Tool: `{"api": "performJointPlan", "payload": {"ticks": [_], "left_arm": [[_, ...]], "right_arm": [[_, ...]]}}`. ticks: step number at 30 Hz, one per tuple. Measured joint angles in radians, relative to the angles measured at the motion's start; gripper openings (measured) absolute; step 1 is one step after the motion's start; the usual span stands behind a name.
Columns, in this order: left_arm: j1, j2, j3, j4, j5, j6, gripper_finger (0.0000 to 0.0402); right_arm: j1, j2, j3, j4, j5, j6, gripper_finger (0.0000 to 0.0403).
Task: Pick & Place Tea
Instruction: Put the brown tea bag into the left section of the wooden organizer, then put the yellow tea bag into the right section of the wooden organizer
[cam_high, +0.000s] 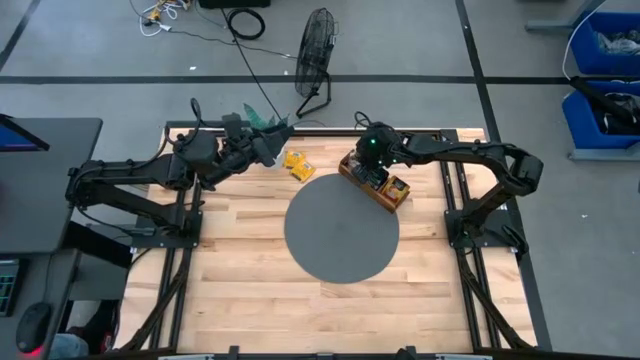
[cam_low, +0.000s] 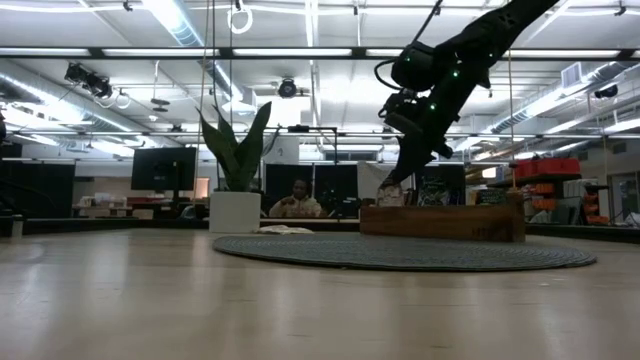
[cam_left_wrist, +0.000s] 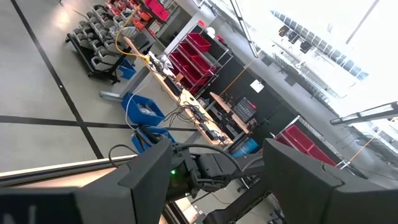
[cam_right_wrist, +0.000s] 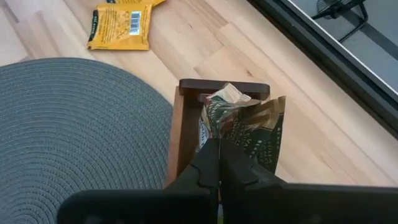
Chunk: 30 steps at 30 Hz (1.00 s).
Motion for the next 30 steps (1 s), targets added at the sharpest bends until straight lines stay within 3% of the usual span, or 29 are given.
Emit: {"api": "performJointPlan", "payload": {"ticks": [17, 22, 30], "left_arm": [[0.0, 0.0, 0.0, 0.0, -0.015, 0.0, 0.0254], [0.0, 0.0, 0.0, 0.0, -0.015, 0.0, 0.0254], [0.0, 0.0, 0.0, -0.064, -0.016, 0.0, 0.0254]], "right_arm": [[0.0, 0.001, -0.134, 0.11, -0.017, 0.058, 0.0008], [0.0, 0.002, -0.113, 0.108, -0.026, 0.027, 0.0049], [-0.008, 0.001, -0.028, 0.0, -0.026, -0.018, 0.0158]]}}
